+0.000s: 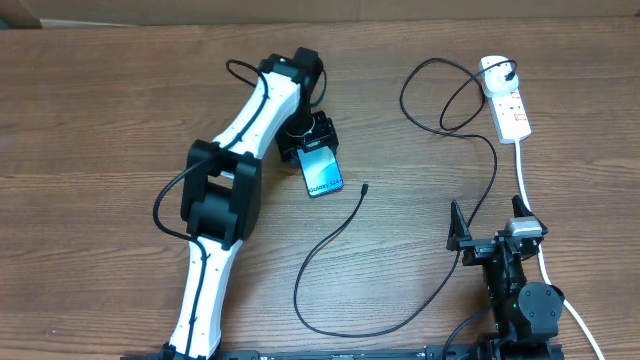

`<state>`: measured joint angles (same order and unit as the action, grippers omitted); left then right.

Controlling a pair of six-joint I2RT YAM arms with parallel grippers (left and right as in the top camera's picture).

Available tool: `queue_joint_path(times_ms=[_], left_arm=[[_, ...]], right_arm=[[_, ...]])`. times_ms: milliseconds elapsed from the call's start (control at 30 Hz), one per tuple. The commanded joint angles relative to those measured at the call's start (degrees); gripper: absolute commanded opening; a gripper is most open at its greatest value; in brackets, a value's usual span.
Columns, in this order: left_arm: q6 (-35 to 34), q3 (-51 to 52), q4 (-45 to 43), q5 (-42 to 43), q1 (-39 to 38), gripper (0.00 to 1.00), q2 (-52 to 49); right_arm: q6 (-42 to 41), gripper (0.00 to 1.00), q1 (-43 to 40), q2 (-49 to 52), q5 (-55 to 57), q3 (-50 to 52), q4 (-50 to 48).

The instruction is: Plug charger to phone and switch on socket

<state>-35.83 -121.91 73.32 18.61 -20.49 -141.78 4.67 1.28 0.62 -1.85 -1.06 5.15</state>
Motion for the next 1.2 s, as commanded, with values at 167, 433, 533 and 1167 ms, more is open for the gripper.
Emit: queue_joint_path(times_ms=[167, 433, 533, 1167], left_arm=[[0.96, -1.75, 0.39, 17.07, 3.56, 0.73, -1.03], [1.11, -1.75, 0.31, 35.36, 6.01, 0.73, -1.03], [1.09, -1.75, 0.20, 43.93, 7.26, 0.74, -1.03], [0.94, -1.73, -0.46, 72.00, 17.53, 0.69, -1.03]], right_arm=[[-0.31, 1.00, 0.44, -0.46, 0.70, 0.57, -0.31], [-0.31, 1.00, 0.44, -0.46, 0.70, 0.57, -0.31], [-0.31, 1.00, 0.44, -0.46, 0.70, 0.57, -0.31], [-0.31, 1.00, 0.44, -0.46, 0.70, 0.57, -0.31]])
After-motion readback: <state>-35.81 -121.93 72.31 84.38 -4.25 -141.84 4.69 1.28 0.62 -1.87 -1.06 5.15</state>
